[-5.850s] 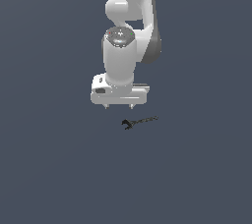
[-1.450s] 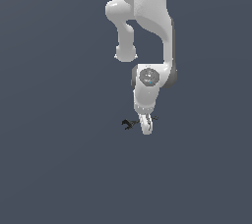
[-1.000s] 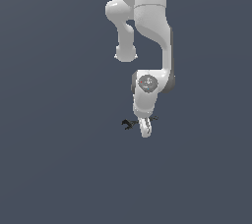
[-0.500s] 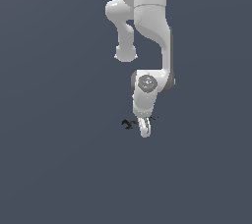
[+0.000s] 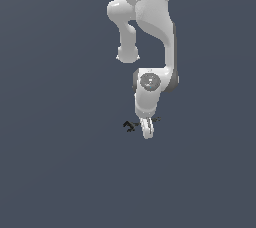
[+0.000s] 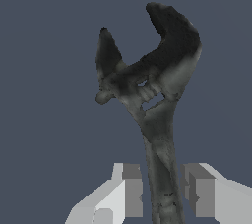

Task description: Pick up the object and move it to a goal position.

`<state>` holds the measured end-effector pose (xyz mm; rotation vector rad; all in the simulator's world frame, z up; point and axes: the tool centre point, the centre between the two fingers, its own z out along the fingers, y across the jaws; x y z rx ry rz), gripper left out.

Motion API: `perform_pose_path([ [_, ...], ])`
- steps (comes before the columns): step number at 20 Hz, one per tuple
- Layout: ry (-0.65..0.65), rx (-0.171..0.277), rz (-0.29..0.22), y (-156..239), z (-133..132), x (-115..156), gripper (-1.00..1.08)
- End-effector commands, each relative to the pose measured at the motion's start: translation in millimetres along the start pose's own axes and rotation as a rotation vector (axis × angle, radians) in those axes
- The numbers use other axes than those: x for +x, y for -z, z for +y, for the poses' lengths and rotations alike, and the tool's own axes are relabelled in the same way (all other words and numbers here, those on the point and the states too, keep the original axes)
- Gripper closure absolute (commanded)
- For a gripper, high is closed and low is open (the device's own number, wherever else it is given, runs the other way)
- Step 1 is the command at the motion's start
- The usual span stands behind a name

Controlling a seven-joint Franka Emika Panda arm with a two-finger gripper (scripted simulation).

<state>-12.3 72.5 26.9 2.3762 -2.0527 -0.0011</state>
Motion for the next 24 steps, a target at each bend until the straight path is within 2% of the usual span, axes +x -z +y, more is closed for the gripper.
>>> perform_pose_path([
  [1,-0.001,0.002,0.0,13.6,-1.6,1.6,1.08],
  [8,-0.001,0.001,0.0,72.9,-6.4,7.9,1.08],
  [24,-0.002,0.001,0.002,255.8,-23.9,28.0,1.08],
])
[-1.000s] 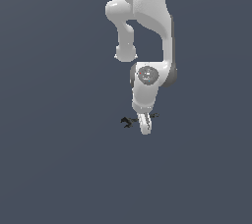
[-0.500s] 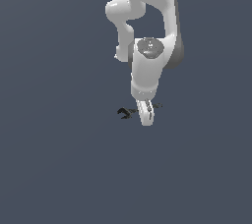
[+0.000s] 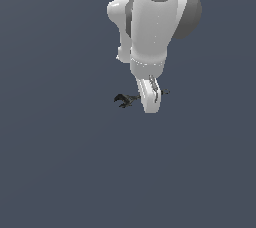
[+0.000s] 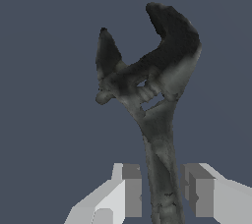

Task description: Pick up the object and move it to a goal position.

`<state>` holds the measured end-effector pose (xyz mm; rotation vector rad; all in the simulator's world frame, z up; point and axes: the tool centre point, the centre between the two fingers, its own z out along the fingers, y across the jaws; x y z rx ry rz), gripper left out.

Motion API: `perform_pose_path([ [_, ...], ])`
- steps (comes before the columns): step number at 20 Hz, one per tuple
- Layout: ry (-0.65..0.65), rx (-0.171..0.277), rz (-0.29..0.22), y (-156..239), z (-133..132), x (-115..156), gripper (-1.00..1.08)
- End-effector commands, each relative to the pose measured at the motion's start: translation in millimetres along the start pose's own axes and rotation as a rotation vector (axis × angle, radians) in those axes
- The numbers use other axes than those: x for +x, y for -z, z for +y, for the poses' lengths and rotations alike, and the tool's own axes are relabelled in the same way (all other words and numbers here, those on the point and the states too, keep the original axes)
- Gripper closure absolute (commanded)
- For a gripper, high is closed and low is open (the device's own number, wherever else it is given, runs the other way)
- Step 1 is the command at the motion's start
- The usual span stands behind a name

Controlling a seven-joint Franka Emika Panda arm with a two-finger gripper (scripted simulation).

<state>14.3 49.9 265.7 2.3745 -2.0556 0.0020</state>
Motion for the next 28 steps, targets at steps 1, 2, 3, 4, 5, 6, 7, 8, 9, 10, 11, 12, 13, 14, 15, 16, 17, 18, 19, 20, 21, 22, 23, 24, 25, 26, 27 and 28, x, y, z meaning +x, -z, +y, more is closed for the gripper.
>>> perform_pose_path([
  [1,0.0,-0.001,0.001,27.7,-2.4,2.9,1.08],
  [2,0.0,-0.001,0.001,38.3,-3.7,4.0,1.08],
  [3,0.001,-0.001,0.001,48.8,-4.9,4.7,1.08],
  [4,0.001,-0.001,0.001,59.2,-6.2,5.8,1.08],
  [5,0.001,-0.001,0.001,69.4,-7.4,7.0,1.08],
  [6,0.001,-0.001,0.001,79.6,-8.7,7.7,1.08],
  [7,0.001,-0.001,0.001,89.6,-10.0,8.8,1.08],
  [8,0.002,-0.001,0.0,99.1,-11.3,9.6,1.08],
  [9,0.002,-0.001,0.0,108.2,-12.6,10.6,1.08],
  [10,0.003,0.0,0.0,116.9,-13.8,11.2,1.08],
  [11,0.003,0.0,0.0,125.2,-15.1,12.1,1.08],
  [12,0.003,0.0,0.0,133.1,-16.3,12.7,1.08],
  [13,0.003,0.0,0.0,140.7,-17.4,13.5,1.08],
  [14,0.004,0.0,0.0,147.8,-18.6,14.1,1.08],
  [15,0.004,0.0,0.0,154.2,-19.6,14.8,1.08],
  [16,0.004,0.0,0.0,160.2,-20.6,15.2,1.08],
  [17,0.004,0.0,0.0,165.6,-21.6,15.8,1.08],
  [18,0.005,0.0,-0.001,170.5,-22.5,16.1,1.08],
  [19,0.005,0.0,-0.001,175.0,-23.3,16.6,1.08],
  [20,0.005,0.0,-0.001,179.0,-24.1,17.0,1.08],
  [21,0.005,0.0,-0.001,182.6,-24.8,17.4,1.08],
  [22,0.005,0.0,-0.001,185.9,-25.4,17.7,1.08],
  [23,0.005,0.0,-0.001,188.9,-26.1,18.0,1.08],
  [24,0.005,0.0,-0.001,191.5,-26.6,18.3,1.08],
  [25,0.005,0.0,-0.001,193.8,-27.1,18.5,1.08],
  [26,0.005,0.0,-0.001,195.8,-27.6,18.7,1.08],
  [27,0.005,0.0,-0.001,197.5,-28.0,18.9,1.08],
  [28,0.005,0.0,-0.001,198.9,-28.3,19.1,1.08],
])
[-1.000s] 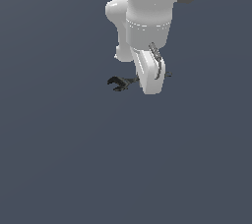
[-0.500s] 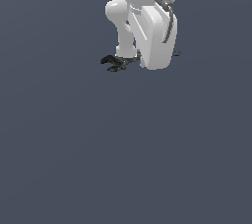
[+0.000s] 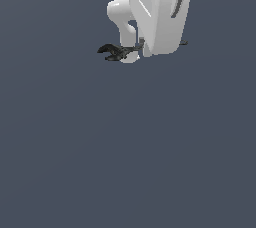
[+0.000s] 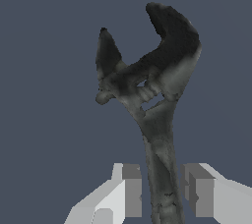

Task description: Pick up the object and move it to a goal position.

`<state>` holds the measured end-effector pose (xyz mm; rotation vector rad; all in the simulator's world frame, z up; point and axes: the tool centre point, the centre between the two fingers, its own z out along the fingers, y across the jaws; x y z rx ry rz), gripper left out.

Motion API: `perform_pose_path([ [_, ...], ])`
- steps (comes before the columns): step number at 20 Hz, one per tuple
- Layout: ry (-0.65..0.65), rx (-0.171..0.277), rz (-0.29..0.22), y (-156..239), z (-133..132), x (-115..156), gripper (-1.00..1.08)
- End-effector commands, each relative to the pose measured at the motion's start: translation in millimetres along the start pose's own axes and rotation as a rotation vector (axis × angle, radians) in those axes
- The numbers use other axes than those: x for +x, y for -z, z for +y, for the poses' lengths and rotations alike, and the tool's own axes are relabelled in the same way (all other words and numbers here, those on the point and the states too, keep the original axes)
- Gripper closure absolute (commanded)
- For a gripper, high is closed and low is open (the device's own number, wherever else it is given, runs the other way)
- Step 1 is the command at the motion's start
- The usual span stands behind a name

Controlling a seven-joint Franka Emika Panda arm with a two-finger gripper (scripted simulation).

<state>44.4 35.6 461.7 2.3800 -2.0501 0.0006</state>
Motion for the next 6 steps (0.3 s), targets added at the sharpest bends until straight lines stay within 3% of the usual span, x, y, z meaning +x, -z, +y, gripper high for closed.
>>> perform_pose_path([
  [1,0.0,0.0,0.0,4.0,-1.0,0.3,1.08],
  [6,0.0,0.0,-0.001,6.1,-1.7,0.8,1.08],
])
